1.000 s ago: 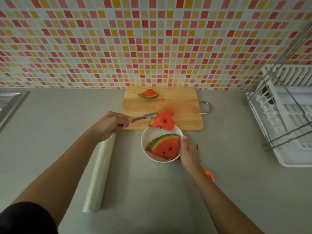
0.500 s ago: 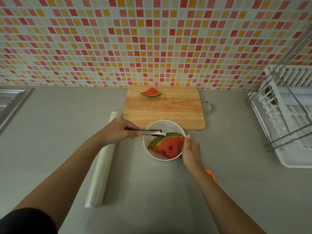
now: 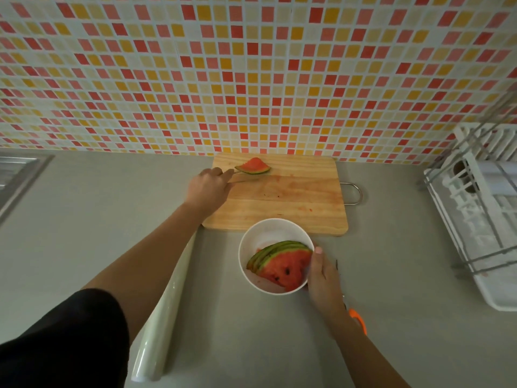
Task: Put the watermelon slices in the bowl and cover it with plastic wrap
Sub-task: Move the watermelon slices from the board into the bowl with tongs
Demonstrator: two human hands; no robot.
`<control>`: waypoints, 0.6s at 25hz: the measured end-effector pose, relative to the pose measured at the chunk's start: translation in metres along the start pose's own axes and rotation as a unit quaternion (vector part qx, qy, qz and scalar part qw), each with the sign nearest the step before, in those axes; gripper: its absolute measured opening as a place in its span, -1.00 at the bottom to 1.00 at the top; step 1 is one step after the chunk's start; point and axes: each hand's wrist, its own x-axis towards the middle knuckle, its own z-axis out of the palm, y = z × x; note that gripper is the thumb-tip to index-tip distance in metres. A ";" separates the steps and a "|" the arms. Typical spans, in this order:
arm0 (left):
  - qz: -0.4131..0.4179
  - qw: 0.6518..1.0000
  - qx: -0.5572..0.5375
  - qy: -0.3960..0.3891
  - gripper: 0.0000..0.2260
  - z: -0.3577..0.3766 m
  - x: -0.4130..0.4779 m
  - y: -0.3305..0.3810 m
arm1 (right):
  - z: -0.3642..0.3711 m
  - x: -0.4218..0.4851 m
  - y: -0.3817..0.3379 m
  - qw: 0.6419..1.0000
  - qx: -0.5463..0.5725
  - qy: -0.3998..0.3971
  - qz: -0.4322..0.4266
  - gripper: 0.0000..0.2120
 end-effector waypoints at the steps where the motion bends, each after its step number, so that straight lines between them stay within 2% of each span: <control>1: 0.038 0.998 0.038 0.010 -0.71 0.001 0.002 0.000 | 0.001 0.001 0.001 1.000 0.005 0.002 0.003 -0.65; 4: 0.101 0.983 0.150 0.039 -0.75 0.004 0.007 0.002 | 0.001 0.002 0.003 1.000 0.013 0.004 0.001 -0.65; 6: 0.120 0.980 0.153 0.052 -0.81 0.002 0.008 0.003 | 0.001 0.002 0.003 1.000 0.014 0.003 -0.003 -0.65; 8: 0.083 0.992 0.065 0.063 -0.90 -0.005 0.005 0.005 | 0.001 0.001 0.002 1.000 0.007 0.005 -0.006 -0.66; 10: -0.020 0.996 -0.073 0.048 -0.82 -0.016 -0.003 0.007 | 0.000 0.000 0.000 1.000 0.001 0.004 -0.014 -0.64; 11: -0.079 0.983 -0.162 0.027 -0.80 -0.022 -0.009 0.007 | 0.000 0.000 0.000 1.000 -0.004 0.001 -0.016 -0.63; 12: -0.142 0.950 -0.277 -0.008 -0.79 -0.028 -0.017 0.007 | 0.000 0.000 0.000 1.000 -0.011 0.000 -0.015 -0.61; 13: -0.202 0.888 -0.410 -0.054 -0.78 -0.035 -0.025 0.006 | 0.000 0.001 0.000 1.000 -0.016 0.001 -0.015 -0.59; 14: -0.245 0.808 -0.525 -0.107 -0.77 -0.043 -0.035 0.004 | 0.000 0.001 0.000 1.000 -0.020 0.004 -0.017 -0.58; 15: -0.265 0.735 -0.600 -0.171 -0.77 -0.048 -0.045 0.002 | 0.001 0.002 0.000 1.000 -0.024 0.005 -0.020 -0.56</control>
